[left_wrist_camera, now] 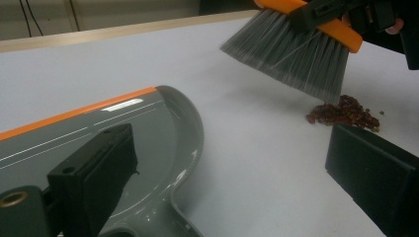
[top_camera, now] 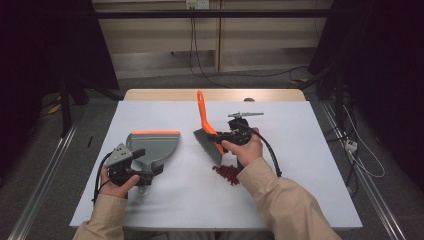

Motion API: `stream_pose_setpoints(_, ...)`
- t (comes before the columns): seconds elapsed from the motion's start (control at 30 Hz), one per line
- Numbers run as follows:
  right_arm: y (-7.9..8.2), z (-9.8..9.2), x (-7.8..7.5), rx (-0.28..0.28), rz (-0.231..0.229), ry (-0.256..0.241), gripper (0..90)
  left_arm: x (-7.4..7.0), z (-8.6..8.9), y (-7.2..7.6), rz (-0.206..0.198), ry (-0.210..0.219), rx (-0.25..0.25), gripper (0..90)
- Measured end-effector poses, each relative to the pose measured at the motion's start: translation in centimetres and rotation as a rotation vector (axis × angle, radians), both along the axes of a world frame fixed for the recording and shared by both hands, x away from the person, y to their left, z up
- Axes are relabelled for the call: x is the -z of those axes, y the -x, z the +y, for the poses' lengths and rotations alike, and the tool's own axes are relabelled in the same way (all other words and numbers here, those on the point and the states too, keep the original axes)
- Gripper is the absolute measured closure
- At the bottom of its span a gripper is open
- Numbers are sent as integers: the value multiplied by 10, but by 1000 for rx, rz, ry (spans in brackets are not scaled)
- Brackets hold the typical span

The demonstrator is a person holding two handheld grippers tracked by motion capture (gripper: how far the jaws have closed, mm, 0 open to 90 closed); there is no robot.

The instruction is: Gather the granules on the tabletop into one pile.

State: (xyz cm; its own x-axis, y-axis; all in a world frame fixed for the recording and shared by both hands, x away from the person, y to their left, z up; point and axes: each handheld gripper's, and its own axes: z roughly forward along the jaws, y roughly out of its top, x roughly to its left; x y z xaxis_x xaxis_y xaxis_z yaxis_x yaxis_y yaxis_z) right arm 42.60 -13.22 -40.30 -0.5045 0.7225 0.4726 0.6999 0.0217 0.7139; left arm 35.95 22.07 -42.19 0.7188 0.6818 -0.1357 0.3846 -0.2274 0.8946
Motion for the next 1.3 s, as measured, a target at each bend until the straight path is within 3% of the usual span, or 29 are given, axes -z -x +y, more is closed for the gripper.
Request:
stream_pose_setpoints(0.3, -8, 25, 21, 49, 81, -65, 708, 0, 1, 0, 2, 5, -1, 52)
stream_pose_setpoints(0.4, -11, 27, 28, 64, 99, -46, 708, 0, 1, 0, -1, 6, -4, 52)
stream_pose_setpoints(0.53, -13, 16, 31, 108, 134, -27, 711, 0, 1, 0, -2, 6, -3, 52)
stream_pose_setpoints(0.7, -9, 1, 35, 149, 165, -43, 714, 0, 0, 0, -2, 0, 6, 52)
stream_pose_setpoints(1.3, 9, -19, 33, 160, 201, -42, 714, -1, -3, 2, -9, -7, 9, 52)
